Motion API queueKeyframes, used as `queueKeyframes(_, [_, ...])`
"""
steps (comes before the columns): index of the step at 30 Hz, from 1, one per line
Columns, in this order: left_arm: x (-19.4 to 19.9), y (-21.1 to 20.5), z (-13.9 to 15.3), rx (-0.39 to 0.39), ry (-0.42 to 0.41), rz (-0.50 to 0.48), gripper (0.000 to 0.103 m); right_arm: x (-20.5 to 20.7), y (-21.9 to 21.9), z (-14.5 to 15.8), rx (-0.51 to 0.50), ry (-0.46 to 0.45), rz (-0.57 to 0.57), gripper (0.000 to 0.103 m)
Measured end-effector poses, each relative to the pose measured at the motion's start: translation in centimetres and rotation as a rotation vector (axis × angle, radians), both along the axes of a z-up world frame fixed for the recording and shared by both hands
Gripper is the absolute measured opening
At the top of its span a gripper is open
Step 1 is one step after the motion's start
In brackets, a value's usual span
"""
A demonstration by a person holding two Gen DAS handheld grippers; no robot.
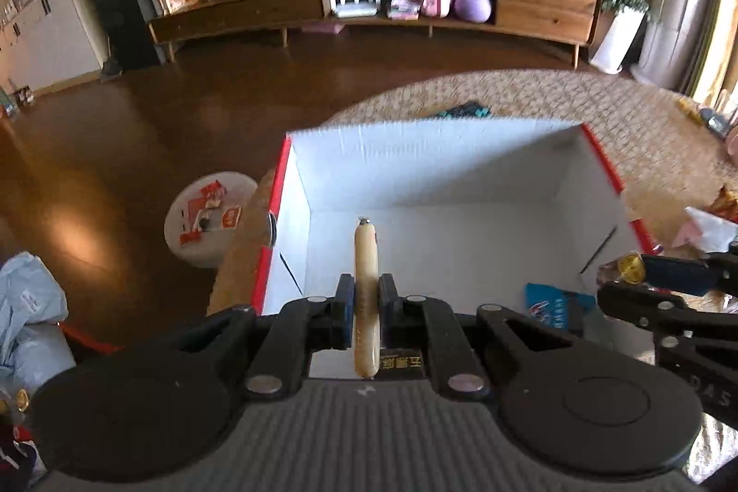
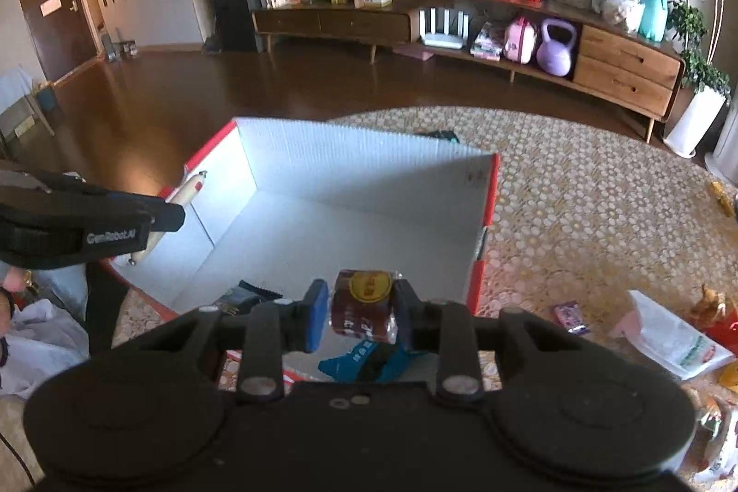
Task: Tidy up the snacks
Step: 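Carry the stick snack with the left tool while the right tool carries the brown cylinder into the box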
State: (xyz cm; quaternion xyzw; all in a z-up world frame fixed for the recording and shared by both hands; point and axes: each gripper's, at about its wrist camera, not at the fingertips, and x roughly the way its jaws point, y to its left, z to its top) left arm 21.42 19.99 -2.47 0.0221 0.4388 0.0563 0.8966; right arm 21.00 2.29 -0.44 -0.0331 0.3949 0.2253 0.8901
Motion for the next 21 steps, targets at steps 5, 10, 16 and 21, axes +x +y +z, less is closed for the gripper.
queueKeyframes(5, [1.4, 0.3, -2.4, -0.008, 0.056, 0.009, 0.01, 1.0, 0.4, -1.3, -0.017, 0.038, 0.008, 0.029])
queueKeyframes(10, [1.9, 0.0, -3.9, 0.009, 0.097, 0.003, 0.01, 1.4, 0.7, -2.4, -0.044, 0.065, 0.011, 0.029])
queueKeyframes(16, [2.2, -0.1, -4.8, 0.025, 0.117, -0.002, 0.011, 1.4, 0.9, -3.1, -0.074, 0.077, 0.027, 0.031])
queueKeyframes(21, [2.1, 0.3, -4.9, 0.009, 0.124, 0.009, 0.011, 1.3, 1.0, -2.9, -0.073, 0.074, 0.033, 0.032])
